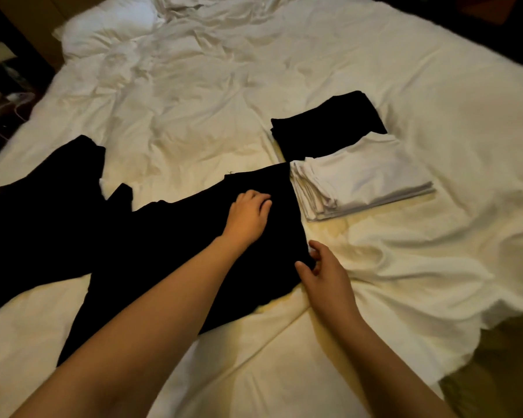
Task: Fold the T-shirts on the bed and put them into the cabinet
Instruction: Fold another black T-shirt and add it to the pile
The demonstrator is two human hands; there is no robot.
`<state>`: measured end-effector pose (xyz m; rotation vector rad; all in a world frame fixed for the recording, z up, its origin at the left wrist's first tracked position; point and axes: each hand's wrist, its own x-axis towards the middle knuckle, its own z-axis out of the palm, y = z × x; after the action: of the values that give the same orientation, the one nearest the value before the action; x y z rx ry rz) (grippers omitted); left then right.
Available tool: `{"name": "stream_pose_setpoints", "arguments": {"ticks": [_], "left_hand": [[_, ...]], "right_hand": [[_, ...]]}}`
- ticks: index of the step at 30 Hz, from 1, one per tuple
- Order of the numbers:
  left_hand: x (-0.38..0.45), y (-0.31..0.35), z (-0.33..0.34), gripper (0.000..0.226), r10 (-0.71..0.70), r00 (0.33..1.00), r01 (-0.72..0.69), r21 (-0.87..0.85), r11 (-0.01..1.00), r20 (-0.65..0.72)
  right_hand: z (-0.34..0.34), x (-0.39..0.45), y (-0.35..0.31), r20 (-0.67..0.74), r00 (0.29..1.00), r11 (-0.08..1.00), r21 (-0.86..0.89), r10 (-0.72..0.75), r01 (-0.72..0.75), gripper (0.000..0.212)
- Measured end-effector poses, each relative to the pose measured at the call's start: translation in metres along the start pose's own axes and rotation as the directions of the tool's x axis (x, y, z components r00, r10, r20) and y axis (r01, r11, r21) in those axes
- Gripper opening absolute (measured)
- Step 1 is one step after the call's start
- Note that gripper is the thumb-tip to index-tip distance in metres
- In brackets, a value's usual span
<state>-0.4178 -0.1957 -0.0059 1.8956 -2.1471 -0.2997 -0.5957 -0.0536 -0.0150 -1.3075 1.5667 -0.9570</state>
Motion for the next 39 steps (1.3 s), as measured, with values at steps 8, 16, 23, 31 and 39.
{"name": "stream_pose_setpoints", "arguments": {"ticks": [8, 16, 23, 31, 39], "left_hand": [[0.085, 0.012, -0.005, 0.053, -0.125, 0.985, 0.117, 0.066, 0.991, 0.120], [0.116, 0.008, 0.001, 0.025, -0.099, 0.986, 0.119, -0.146, 0.982, 0.136], [0.105, 0.004, 0.003, 0.026, -0.092, 0.996, 0.089, -0.342, 0.936, 0.006], [0.114, 0.006, -0.006, 0.017, -0.160, 0.986, 0.120, -0.448, 0.886, -0.053], [0.112, 0.004, -0.010, 0.018, -0.208, 0.978, 0.176, -0.452, 0.874, -0.023]], "right_hand": [[0.002, 0.002, 0.001, -0.050, 0.999, 0.999, -0.049, -0.018, 0.016, 0.024], [-0.015, 0.002, 0.001, -0.172, 0.968, 0.901, 0.423, 0.182, -0.094, 0.006], [-0.014, 0.000, -0.003, -0.006, 1.000, 0.998, -0.056, 0.003, -0.003, 0.025], [-0.021, -0.001, -0.001, 0.112, 0.994, 0.997, -0.081, 0.000, 0.009, 0.017], [-0.021, 0.001, -0.003, 0.055, 0.998, 1.000, 0.011, 0.012, -0.012, 0.017]]}}
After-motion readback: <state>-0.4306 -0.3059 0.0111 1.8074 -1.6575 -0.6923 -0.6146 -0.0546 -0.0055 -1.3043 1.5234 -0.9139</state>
